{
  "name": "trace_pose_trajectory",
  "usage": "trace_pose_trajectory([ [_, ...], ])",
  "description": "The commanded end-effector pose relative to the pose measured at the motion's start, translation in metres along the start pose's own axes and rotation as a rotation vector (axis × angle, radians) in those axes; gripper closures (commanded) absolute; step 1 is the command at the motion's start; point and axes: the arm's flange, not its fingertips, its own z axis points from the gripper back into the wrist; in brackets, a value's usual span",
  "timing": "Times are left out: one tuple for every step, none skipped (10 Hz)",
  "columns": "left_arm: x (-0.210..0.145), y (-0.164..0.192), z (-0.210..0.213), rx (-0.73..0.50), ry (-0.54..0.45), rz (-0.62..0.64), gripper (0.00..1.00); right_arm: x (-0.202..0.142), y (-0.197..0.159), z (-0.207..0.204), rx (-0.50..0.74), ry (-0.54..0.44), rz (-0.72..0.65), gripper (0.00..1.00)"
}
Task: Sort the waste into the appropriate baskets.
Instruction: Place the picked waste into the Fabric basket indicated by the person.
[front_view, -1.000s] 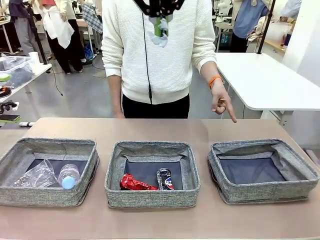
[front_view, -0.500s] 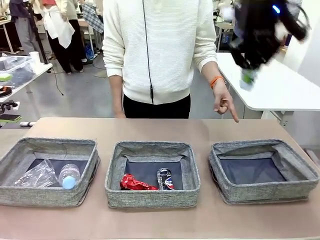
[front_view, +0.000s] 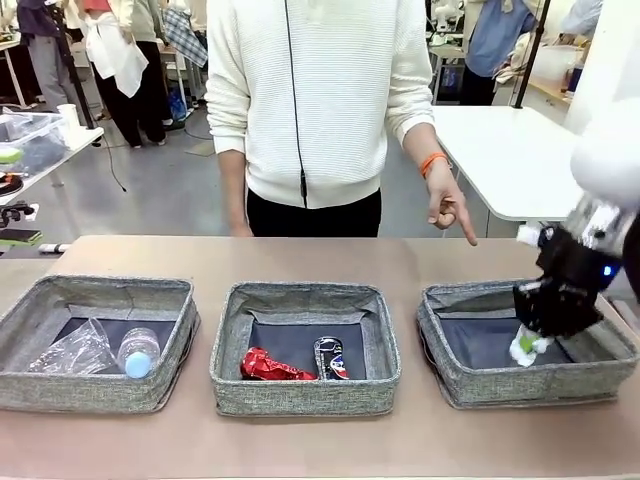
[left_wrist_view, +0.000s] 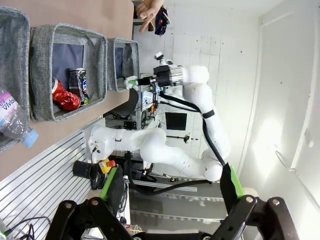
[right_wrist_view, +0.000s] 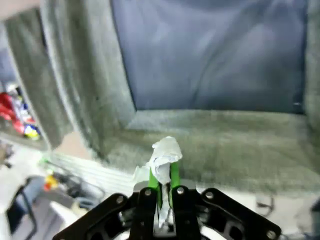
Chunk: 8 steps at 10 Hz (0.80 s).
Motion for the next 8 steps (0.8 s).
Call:
trace_pose_trajectory([
  [-0.001,-0.002,0.000,-0.012,0.004,-0.019,0.00,0.015,0.010,0.001,0.133,-0.100,-0.096,0.92],
  [-0.001,-0.002,0.000,-0.012,0.004,-0.019,0.00,0.014,0.008,0.005,0.137,-0.125,-0.137,0.92],
  [-0.001,-0.002,0.000,-0.012,0.004,-0.019,0.00,0.014,0.009,0.009,0.142,-0.131,-0.137,0.92],
  [-0.001,-0.002,0.000,-0.012,0.004,-0.019,0.00,0.015,0.010,0.011,0.135,-0.128,-0.135,0.92],
  [-0.001,-0.002,0.000,-0.012,0.004,-0.019,0.00,0.016,0.011,0.012,0.136,-0.129,-0.136,0.92],
  [-0.001,-0.002,0.000,-0.012,0.004,-0.019,0.00,0.017,0.013,0.012,0.134,-0.131,-0.137,0.92],
  [-0.001,-0.002,0.000,-0.012,0.004,-0.019,0.00,0.017,0.014,0.012,0.137,-0.135,-0.136,0.92],
  [-0.001,-0.002,0.000,-0.012,0.004,-0.019,0.00,0.016,0.014,0.012,0.143,-0.142,-0.138,0.65],
])
